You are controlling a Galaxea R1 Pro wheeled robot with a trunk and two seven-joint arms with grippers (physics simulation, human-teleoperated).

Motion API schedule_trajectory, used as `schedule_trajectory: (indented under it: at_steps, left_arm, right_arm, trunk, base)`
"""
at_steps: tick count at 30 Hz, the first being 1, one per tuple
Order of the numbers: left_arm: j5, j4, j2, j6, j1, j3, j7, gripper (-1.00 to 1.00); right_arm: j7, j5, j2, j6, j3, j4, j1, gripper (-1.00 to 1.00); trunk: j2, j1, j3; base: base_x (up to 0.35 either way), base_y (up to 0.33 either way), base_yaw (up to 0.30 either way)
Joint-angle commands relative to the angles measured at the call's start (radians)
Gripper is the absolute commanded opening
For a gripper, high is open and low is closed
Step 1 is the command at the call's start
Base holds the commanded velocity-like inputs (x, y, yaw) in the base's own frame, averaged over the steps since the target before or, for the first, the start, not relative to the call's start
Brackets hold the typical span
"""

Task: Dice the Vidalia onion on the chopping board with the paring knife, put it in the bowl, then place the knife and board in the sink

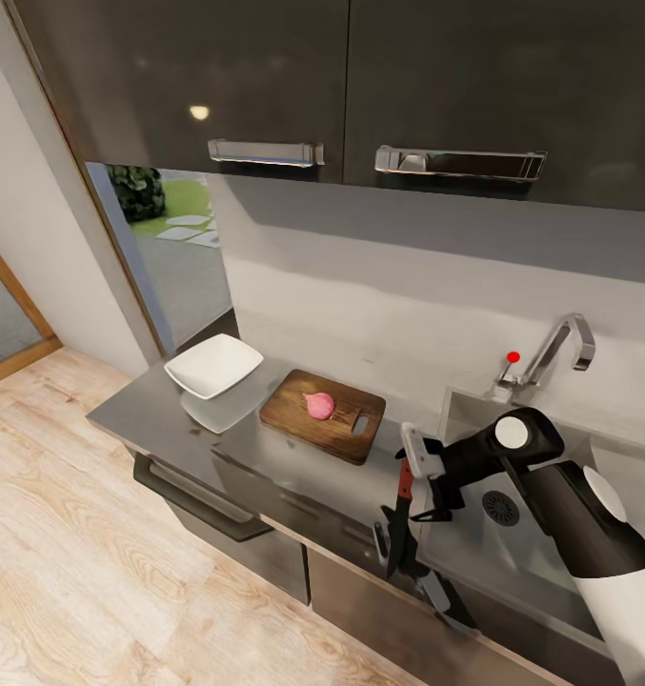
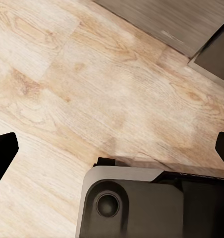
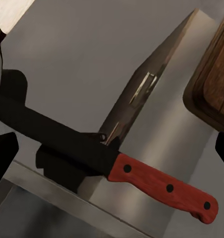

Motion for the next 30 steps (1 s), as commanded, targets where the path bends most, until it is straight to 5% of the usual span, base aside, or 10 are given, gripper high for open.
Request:
schedule_trajectory:
  at_steps: [1, 12, 24, 30]
  left_arm:
    - [0.008, 0.000, 0.001, -0.004, -0.001, -0.008, 0.003, 1.00]
    - [0.008, 0.000, 0.002, -0.004, -0.001, -0.009, 0.001, 1.00]
    - [0.008, -0.001, 0.001, -0.004, -0.001, -0.008, 0.001, 1.00]
    - [0.008, -0.001, 0.001, -0.004, -0.001, -0.008, 0.001, 1.00]
  right_arm:
    - [0.004, 0.003, -0.001, 0.004, 0.002, -0.001, -0.001, 1.00]
    - [0.007, 0.004, -0.001, -0.005, 0.016, -0.001, -0.001, 1.00]
    - [0.008, 0.008, -0.002, -0.005, 0.019, -0.001, -0.001, 1.00]
    - [0.008, 0.064, -0.002, -0.006, 0.050, 0.000, -0.001, 1.00]
  trunk:
    - [-0.002, 0.001, -0.002]
    - [-0.002, 0.001, -0.002]
    - [-0.002, 0.001, -0.002]
    - [-0.002, 0.001, -0.002]
  base:
    - [0.000, 0.000, 0.000]
    - [0.063, 0.000, 0.000]
    - [0.267, 0.000, 0.000]
    - [0.162, 0.000, 0.000]
